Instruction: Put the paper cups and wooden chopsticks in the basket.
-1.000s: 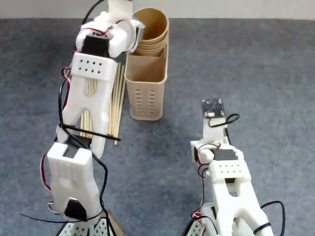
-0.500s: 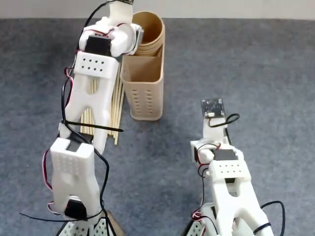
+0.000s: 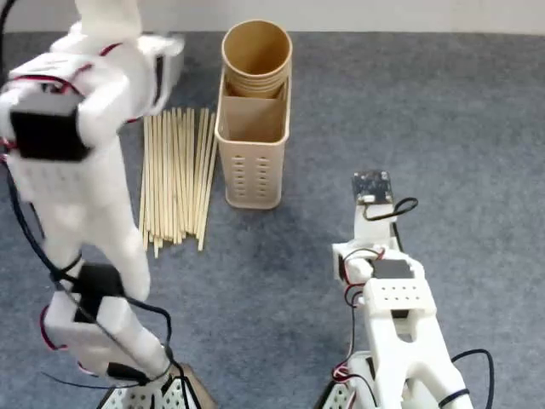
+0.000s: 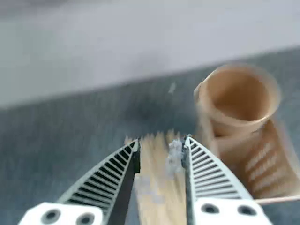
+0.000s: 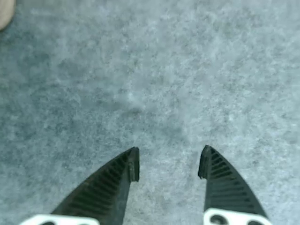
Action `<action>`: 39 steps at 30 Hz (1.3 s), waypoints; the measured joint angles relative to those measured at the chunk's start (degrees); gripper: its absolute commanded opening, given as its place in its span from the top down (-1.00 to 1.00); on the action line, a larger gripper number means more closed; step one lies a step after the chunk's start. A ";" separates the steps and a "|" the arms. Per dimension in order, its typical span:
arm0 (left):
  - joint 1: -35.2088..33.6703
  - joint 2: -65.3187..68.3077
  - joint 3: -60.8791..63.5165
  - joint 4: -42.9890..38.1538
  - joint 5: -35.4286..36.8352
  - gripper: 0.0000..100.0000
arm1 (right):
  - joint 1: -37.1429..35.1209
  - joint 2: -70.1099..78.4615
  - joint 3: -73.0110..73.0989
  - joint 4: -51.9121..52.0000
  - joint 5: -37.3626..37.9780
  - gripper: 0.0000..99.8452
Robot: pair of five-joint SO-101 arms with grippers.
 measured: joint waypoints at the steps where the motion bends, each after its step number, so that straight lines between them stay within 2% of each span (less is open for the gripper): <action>1: -1.93 0.79 3.87 -0.09 -1.32 0.69 | 0.53 -0.88 0.00 0.00 -0.18 0.57; 4: -5.89 5.10 17.05 -4.22 -4.22 0.69 | 1.67 -5.63 1.32 0.62 -2.20 0.57; 8: -6.86 13.10 29.63 -10.29 -6.33 0.69 | 1.93 -16.70 7.21 1.05 -2.90 0.57; 11: -6.68 18.64 30.95 -12.22 -6.51 0.69 | 1.93 -27.34 11.96 2.20 -2.99 0.57; 15: -6.59 24.26 31.03 -12.92 -6.95 0.69 | 1.93 -40.70 17.76 6.15 1.41 0.57; 22: -2.73 27.16 31.03 -14.42 -7.65 0.69 | 2.02 -60.48 24.88 6.95 3.16 0.57; 37: -0.79 32.97 31.65 -19.60 -7.65 0.69 | 2.02 -63.38 24.88 6.86 3.25 0.57; 39: -0.79 33.32 31.56 -19.87 -7.74 0.75 | 2.02 -63.38 24.88 6.86 3.25 0.57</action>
